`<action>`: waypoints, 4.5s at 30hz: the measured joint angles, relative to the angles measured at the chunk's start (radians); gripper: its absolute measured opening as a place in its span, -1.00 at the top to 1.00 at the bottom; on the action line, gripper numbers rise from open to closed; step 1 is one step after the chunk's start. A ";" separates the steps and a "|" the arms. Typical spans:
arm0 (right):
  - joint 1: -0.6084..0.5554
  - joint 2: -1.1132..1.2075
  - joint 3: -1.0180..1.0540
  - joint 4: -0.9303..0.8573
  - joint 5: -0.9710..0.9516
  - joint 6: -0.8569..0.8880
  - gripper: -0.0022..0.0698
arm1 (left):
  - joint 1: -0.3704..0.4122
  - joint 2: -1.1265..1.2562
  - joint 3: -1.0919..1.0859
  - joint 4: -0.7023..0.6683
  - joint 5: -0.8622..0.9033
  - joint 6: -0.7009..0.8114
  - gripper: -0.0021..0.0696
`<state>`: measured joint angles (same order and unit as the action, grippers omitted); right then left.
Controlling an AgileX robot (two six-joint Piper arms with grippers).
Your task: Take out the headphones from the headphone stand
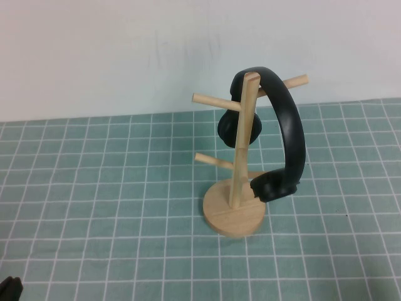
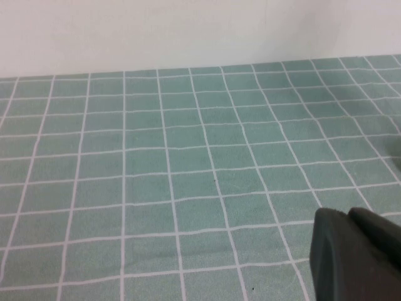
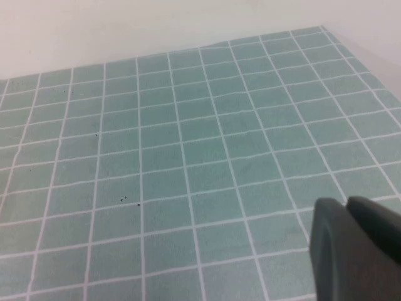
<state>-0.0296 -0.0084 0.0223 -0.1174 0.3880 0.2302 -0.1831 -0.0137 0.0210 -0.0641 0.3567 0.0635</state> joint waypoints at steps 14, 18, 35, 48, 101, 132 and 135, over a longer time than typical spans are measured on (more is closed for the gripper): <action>0.000 0.000 0.000 0.000 0.000 0.000 0.96 | 0.000 0.000 0.000 0.000 0.000 0.000 0.96; 0.000 0.000 0.000 0.000 0.000 0.000 0.96 | 0.000 0.000 0.000 0.000 0.000 0.000 0.96; 0.000 0.000 0.002 0.000 -0.047 0.000 0.96 | 0.000 0.000 0.000 0.000 0.000 0.000 0.96; 0.000 0.000 0.008 -0.007 -0.811 0.000 0.96 | 0.000 0.000 0.000 0.000 0.000 0.000 0.96; -0.004 0.776 -0.736 0.641 0.440 -0.373 0.96 | 0.000 0.000 0.000 0.005 0.000 0.000 0.96; -0.004 1.401 -1.058 1.320 0.807 -1.308 -0.67 | 0.000 0.000 0.000 0.005 0.000 0.000 0.96; -0.004 1.411 -1.060 1.314 0.812 -1.306 -0.69 | 0.000 0.000 0.000 0.005 0.000 0.000 0.96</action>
<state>-0.0340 1.4021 -1.0377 1.1962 1.1997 -1.0759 -0.1831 -0.0137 0.0210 -0.0591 0.3567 0.0635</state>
